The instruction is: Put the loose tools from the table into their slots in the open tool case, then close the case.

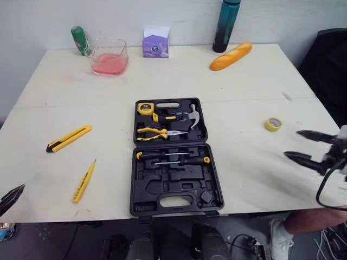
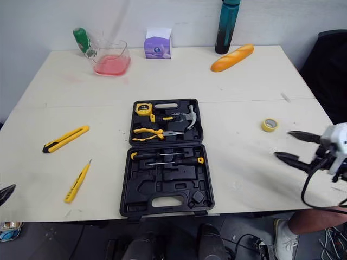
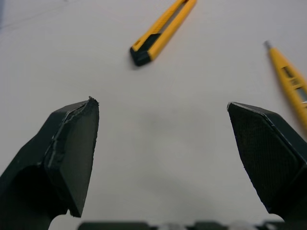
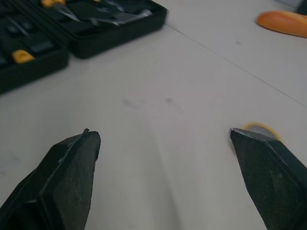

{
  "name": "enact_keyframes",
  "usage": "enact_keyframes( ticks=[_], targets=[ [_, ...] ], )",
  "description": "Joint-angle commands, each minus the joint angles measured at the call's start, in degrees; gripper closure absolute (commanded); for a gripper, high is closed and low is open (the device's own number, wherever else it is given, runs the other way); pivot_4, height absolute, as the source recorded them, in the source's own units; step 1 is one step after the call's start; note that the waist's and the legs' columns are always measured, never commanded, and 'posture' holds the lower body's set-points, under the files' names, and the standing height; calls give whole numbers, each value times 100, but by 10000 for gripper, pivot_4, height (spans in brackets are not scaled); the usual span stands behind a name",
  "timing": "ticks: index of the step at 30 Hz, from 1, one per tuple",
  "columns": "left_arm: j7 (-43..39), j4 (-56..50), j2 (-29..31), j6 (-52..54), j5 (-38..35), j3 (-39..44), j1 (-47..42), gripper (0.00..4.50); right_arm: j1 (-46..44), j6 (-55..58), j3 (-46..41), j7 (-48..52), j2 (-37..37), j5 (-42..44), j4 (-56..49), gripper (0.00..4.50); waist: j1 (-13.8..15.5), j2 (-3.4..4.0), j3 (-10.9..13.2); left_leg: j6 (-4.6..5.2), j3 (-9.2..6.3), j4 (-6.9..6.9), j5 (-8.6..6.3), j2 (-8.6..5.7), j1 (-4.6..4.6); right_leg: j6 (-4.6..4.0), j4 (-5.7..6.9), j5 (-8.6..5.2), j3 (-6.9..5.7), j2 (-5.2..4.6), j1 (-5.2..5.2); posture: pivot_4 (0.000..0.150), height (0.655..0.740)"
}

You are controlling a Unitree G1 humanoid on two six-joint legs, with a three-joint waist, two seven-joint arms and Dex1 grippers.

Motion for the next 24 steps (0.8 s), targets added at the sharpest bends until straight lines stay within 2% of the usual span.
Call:
enact_keyframes(
  ticks=[1,4,7,13,17,20,24],
  targets=[
    [364,-785,-18,787,-273,63,162,0,-72,43,-91,264,95,393,-521,414,40,3,1,0,1,0,0,-2,2,0,1,0,3,0,0,1500,7400],
    [513,-1304,-18,1452,-469,14,269,0,-145,-48,108,543,232,393,-657,414,67,3,1,0,3,0,1,-3,1,0,2,0,6,5,-3,1500,7400],
    [1065,-2097,27,2397,-594,-346,263,0,-139,-153,563,1070,552,667,-1220,414,71,-7,-3,0,0,0,0,0,3,-1,0,0,4,10,2,1500,7400],
    [2002,-3026,16,3613,-843,-876,-302,0,-299,-542,1015,1149,828,1031,-1566,414,97,-6,-3,6,-9,2,12,-21,1,-1,10,0,35,12,2,1500,7400],
    [2620,-3651,-206,4407,-1072,-1397,-566,0,-321,-632,1260,1149,1040,1132,-1724,414,90,-12,-5,5,-12,2,16,-20,0,-1,28,0,48,16,7,1500,7400],
    [3312,-3837,-520,4919,-1005,-1754,-977,0,-378,-713,1401,1149,1216,1154,-1824,414,86,-14,-5,6,-11,4,21,-23,2,0,31,0,51,19,11,1500,7400],
    [3777,-3836,-664,5467,-905,-1884,-1406,0,-308,-593,1564,1149,1110,1150,-1923,414,96,-14,-5,0,-14,6,27,-22,2,-2,41,-1,50,25,7,1500,7400]
  ],
)
